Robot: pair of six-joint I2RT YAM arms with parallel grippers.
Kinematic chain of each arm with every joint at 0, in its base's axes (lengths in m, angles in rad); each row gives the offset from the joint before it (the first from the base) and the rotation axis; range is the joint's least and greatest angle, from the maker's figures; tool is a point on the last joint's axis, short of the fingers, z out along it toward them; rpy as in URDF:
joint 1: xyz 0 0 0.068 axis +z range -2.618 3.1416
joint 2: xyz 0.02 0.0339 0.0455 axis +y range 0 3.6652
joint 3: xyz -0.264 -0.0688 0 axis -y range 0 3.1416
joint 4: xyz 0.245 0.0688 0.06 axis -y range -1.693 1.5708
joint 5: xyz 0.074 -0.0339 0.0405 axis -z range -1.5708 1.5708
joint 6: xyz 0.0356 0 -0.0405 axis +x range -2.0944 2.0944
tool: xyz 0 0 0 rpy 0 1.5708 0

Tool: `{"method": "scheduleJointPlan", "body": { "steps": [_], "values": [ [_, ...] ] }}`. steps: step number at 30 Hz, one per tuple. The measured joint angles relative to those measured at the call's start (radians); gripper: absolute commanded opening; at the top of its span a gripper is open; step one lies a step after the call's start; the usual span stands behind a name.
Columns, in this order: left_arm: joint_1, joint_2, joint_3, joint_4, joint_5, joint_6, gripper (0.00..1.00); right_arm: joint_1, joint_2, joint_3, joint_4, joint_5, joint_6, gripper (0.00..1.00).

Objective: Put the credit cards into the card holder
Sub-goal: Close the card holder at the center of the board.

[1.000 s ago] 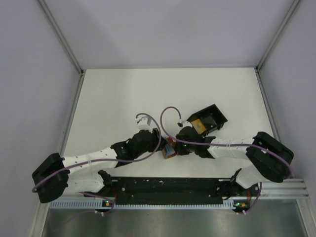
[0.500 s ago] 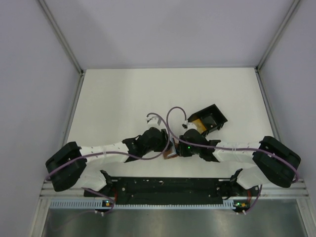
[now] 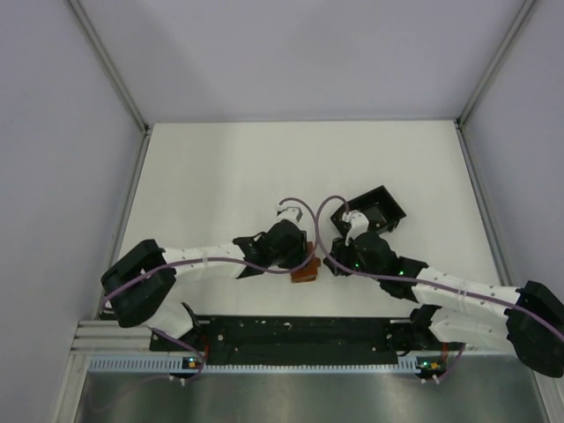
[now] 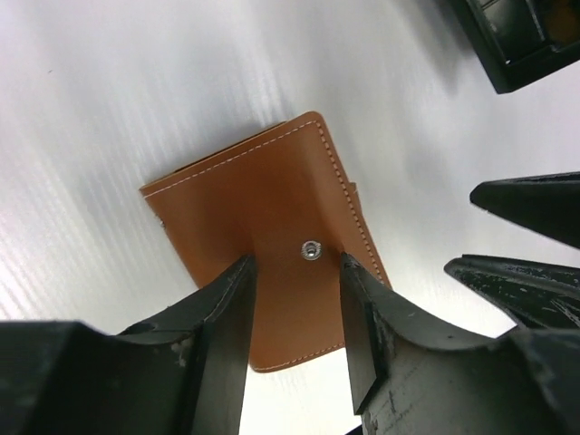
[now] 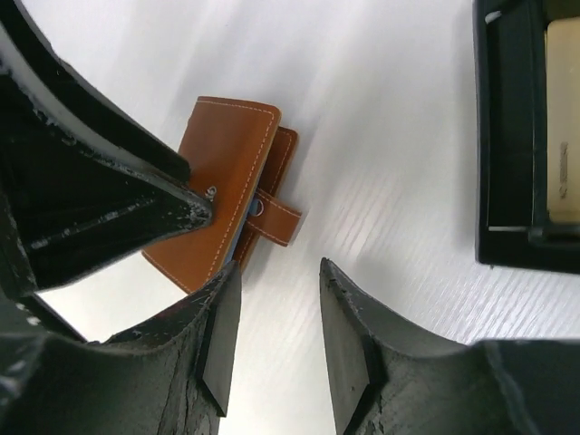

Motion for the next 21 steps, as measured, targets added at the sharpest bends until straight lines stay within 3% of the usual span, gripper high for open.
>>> {"method": "scheduleJointPlan", "body": {
  "steps": [5, 7, 9, 14, 21],
  "values": [
    [0.008, -0.039, 0.000, -0.056, 0.001, 0.031, 0.30, -0.006, 0.000, -0.040, 0.078, -0.040, -0.240, 0.52],
    [0.010, -0.066, 0.001, -0.069, 0.001, 0.050, 0.25, -0.006, 0.000, -0.063, 0.104, -0.061, -0.332, 0.66],
    [0.015, -0.074, 0.008, -0.079, 0.002, 0.065, 0.25, -0.006, 0.001, -0.087, 0.145, -0.100, -0.422, 0.72],
    [0.034, -0.059, 0.010, -0.081, 0.041, 0.106, 0.22, -0.006, 0.056, -0.134, 0.263, -0.178, -0.581, 0.73],
    [0.050, 0.023, 0.014, -0.082, 0.123, 0.141, 0.16, -0.018, 0.261, -0.101, 0.354, -0.278, -0.717, 0.71]
  ]
}}
